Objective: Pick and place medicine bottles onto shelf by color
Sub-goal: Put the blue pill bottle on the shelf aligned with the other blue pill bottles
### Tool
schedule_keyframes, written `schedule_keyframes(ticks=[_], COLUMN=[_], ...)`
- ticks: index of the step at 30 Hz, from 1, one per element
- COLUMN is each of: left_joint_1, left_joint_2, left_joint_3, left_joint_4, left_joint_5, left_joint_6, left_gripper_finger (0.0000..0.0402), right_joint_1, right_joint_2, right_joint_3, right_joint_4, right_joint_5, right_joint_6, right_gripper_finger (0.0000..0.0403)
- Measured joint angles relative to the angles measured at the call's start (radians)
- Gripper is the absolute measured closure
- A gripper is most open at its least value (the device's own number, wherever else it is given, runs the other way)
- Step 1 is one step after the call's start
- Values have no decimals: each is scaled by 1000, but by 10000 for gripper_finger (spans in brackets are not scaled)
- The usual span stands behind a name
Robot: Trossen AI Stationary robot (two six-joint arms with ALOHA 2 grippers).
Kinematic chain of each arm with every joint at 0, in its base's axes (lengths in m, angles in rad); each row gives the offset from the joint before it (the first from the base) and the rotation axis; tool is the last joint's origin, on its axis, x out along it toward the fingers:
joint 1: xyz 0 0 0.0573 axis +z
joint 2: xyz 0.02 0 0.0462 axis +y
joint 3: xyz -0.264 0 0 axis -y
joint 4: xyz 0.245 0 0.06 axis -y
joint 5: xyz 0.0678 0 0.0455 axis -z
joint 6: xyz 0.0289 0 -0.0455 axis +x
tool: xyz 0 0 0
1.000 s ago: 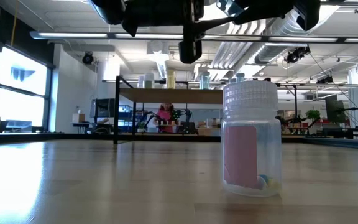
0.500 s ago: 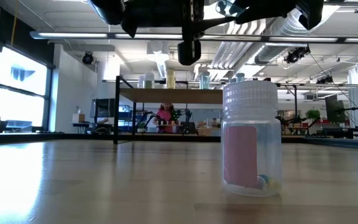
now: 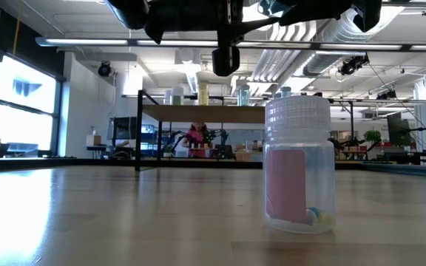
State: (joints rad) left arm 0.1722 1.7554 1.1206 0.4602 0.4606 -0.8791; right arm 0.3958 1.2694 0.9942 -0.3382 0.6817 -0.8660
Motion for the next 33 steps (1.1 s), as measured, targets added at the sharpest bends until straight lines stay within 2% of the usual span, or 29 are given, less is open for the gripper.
schedule_keyframes(ticks=[10, 28, 33], left_joint_1=[11, 58, 92], left_joint_2=[-2, -2, -2], left_joint_3=[2, 2, 2], left_joint_4=[15, 12, 16], left_joint_5=[-32, -30, -31], left_joint_6=[74, 90, 110], left_gripper_finger=[301, 308, 309], right_joint_1=[0, 4, 32], right_joint_2=[2, 2, 2], right_joint_3=[1, 0, 0], right_joint_4=[17, 74, 97], right_joint_5=[-12, 54, 150], right_joint_6=[68, 96, 106], right_gripper_finger=[222, 219, 219])
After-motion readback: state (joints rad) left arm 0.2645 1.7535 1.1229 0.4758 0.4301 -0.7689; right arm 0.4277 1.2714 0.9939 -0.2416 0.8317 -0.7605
